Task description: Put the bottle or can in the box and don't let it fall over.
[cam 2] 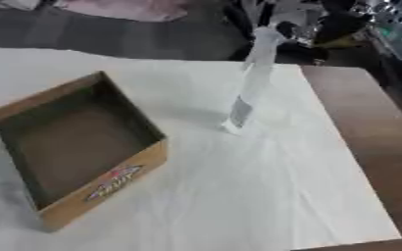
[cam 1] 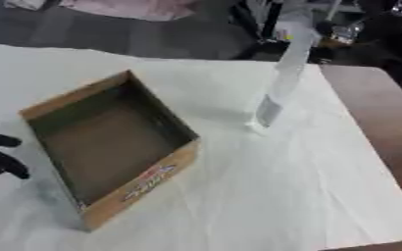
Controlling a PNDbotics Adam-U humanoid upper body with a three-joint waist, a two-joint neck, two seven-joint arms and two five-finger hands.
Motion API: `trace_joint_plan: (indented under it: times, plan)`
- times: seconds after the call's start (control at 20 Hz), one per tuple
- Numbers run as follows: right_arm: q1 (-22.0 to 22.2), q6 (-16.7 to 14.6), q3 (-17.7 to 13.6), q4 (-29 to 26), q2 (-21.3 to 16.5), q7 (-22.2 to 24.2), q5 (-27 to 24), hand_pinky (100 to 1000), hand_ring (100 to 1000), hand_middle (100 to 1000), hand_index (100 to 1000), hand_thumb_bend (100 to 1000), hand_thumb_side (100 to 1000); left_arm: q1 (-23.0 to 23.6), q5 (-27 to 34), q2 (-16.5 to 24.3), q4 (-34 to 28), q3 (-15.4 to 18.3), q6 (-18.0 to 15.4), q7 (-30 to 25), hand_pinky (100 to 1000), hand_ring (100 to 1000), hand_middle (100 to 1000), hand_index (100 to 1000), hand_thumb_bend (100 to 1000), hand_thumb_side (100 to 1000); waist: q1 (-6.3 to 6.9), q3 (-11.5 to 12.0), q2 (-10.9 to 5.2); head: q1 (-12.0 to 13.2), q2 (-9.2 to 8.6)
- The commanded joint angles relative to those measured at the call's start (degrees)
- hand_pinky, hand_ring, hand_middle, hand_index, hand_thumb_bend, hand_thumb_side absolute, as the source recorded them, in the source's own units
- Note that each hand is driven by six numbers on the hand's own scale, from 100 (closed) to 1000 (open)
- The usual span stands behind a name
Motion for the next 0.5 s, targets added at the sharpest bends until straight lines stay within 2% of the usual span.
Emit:
trace_joint_plan:
  times: [0.05, 0.5]
  plan:
    - [-0.4, -16.4, 1.2, -3.0, -3.0, 17.6, -2.0, 1000, 1000, 1000, 953, 323, 319, -0.4, -0.2, 0.7, -1.0, 0.2, -0.1, -0.2, 523, 525, 669, 903, 151, 781, 0.19, 0.0, -0.68, -0.2, -0.50]
    - [0.1, -13.7, 2.9, -4.3, -2.2, 17.6, -2.4, 1000, 1000, 1000, 954, 337, 320, -0.6, -0.4, 0.5, -1.0, 0.1, 0.0, -0.4, 523, 524, 670, 904, 153, 784, 0.22, 0.4, -0.20, -0.6, -0.96]
